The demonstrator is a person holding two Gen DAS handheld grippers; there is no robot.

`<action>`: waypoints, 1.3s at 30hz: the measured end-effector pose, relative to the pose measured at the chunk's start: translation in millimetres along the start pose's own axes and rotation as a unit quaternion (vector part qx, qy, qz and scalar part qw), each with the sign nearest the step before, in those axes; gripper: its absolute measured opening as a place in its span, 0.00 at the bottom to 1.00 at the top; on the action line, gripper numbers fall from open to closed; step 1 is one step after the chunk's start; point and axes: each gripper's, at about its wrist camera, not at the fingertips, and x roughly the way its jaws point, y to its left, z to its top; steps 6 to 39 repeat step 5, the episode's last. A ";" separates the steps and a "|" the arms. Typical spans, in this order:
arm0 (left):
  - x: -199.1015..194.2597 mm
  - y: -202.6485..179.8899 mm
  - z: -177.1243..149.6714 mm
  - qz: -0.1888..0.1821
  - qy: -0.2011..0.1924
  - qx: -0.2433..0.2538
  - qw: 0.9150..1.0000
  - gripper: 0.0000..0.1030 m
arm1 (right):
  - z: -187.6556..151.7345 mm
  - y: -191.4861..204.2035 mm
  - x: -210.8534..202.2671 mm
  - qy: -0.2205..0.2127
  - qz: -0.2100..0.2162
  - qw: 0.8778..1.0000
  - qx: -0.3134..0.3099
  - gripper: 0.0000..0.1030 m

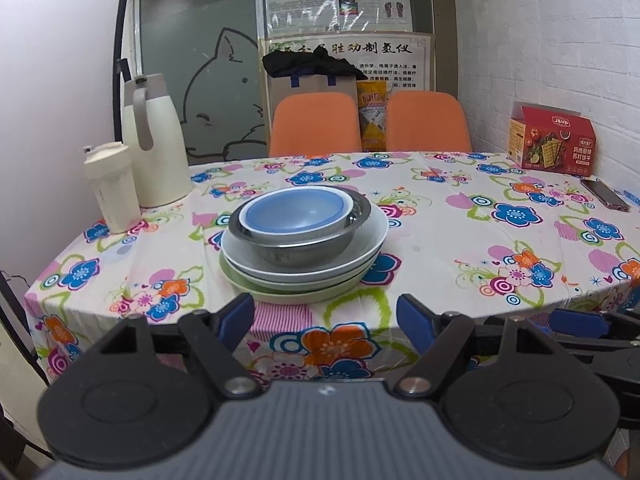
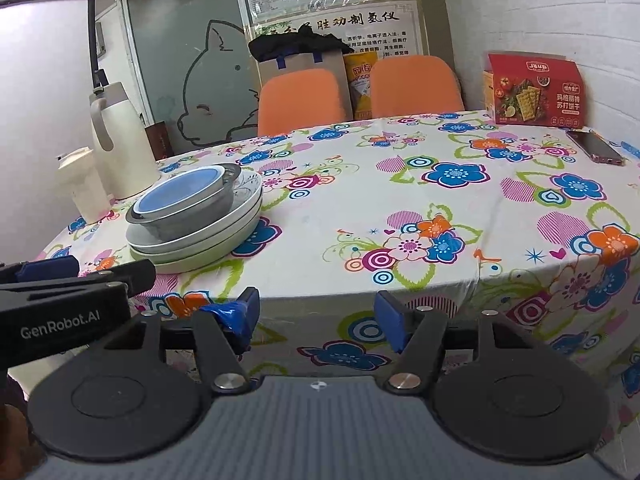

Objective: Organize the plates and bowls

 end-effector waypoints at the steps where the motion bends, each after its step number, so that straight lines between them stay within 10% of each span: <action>1: 0.1 1.2 -0.1 -0.003 -0.001 -0.003 1.000 0.77 | -0.3 1.3 0.9 0.001 -0.001 1.000 0.000 0.48; 39: -2.5 2.5 0.9 -0.001 -0.007 -0.005 1.000 0.77 | -1.2 0.3 1.0 0.002 0.001 1.000 0.003 0.49</action>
